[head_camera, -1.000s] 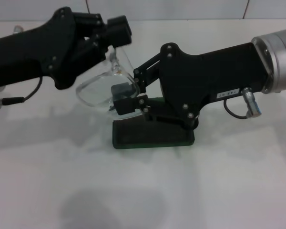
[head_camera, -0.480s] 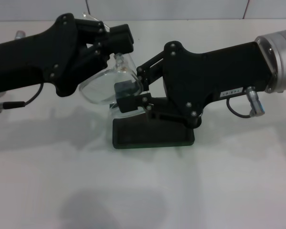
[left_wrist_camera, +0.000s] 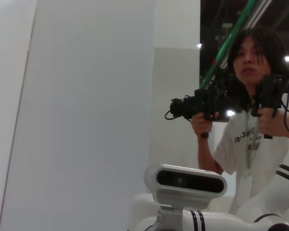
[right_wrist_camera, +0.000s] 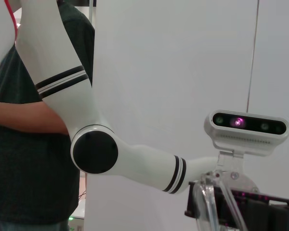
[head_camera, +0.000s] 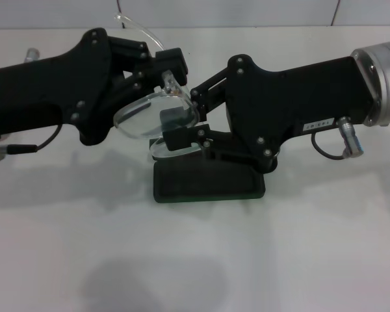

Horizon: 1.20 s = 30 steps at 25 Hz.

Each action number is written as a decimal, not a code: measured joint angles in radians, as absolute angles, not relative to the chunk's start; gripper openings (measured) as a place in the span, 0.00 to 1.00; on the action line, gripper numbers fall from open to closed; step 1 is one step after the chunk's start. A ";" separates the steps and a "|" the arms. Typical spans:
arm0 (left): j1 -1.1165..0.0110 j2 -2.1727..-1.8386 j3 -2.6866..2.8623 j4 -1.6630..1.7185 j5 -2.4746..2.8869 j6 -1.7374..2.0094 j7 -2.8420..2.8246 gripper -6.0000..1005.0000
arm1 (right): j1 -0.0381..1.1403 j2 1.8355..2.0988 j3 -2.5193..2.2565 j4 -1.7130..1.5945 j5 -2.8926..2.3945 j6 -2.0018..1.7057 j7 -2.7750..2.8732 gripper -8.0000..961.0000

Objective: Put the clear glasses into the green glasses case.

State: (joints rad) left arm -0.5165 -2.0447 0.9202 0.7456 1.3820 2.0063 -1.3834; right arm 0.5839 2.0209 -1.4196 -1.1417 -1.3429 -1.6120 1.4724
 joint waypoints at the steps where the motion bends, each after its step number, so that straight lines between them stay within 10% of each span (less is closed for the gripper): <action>1: -0.517 -2.045 0.927 0.746 1.382 2.006 -1.381 0.07 | 0.584 2.022 -1.419 -1.140 -1.343 -1.612 1.471 0.13; 30: -0.469 -2.026 0.688 0.632 1.354 1.990 -1.353 0.06 | 0.511 2.022 -1.372 -1.175 -1.268 -1.740 1.398 0.13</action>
State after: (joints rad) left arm -0.4687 -2.0255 0.6876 0.6318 1.3543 1.9895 -1.3530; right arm 0.5112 2.0221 -1.3722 -1.1753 -1.2683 -1.7401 1.3981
